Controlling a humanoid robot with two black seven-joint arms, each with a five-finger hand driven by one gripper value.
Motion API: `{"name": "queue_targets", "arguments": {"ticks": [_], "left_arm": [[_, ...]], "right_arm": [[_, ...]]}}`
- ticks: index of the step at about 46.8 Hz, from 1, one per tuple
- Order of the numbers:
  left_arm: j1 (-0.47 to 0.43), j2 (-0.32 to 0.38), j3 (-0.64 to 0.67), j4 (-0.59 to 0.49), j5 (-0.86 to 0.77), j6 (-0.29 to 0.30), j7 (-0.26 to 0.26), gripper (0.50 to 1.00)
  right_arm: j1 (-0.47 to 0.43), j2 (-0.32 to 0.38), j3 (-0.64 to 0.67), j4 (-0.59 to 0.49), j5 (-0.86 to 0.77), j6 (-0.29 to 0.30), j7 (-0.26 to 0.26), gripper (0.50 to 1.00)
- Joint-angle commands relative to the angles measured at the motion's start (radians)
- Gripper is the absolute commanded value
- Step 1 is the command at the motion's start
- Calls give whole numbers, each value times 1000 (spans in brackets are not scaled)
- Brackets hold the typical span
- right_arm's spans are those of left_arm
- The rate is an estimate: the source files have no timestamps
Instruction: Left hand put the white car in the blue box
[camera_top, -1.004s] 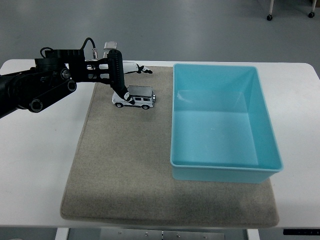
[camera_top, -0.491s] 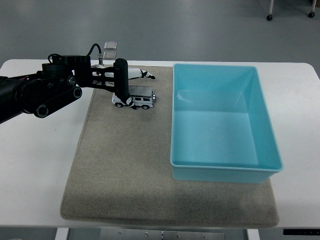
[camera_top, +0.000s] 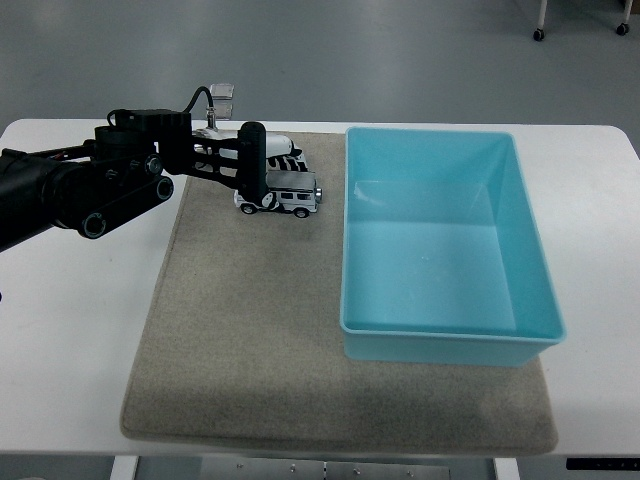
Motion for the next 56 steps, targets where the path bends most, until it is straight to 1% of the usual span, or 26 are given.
{"name": "queue_targets", "arguments": {"ticks": [1,4,5,24,35,42,56], "left_arm": [[0,-2,0,0,3,0,0,613],[0,-2,-1,0,5,0,0,538],[0,0,0,0,5,0,2,500],[-5,3,-3,0,-6,-2,2,500],[-12,14,-35,2,-20,-3,0,500],[-34,25,-87,2,-20,-8,0,500],[-94,29,-118,-1,-20,-11,-1,500]], "right_arm": [[1,0,0,0,0,0,0,936],[-1,0,0,0,0,0,0,936],[-1,0,0,0,0,0,0,936],[1,0,0,0,0,0,0,936],[1,0,0,0,0,0,0,936],[-1,0,0,0,0,0,0,936],[-1,0,0,0,0,0,0,936]]}}
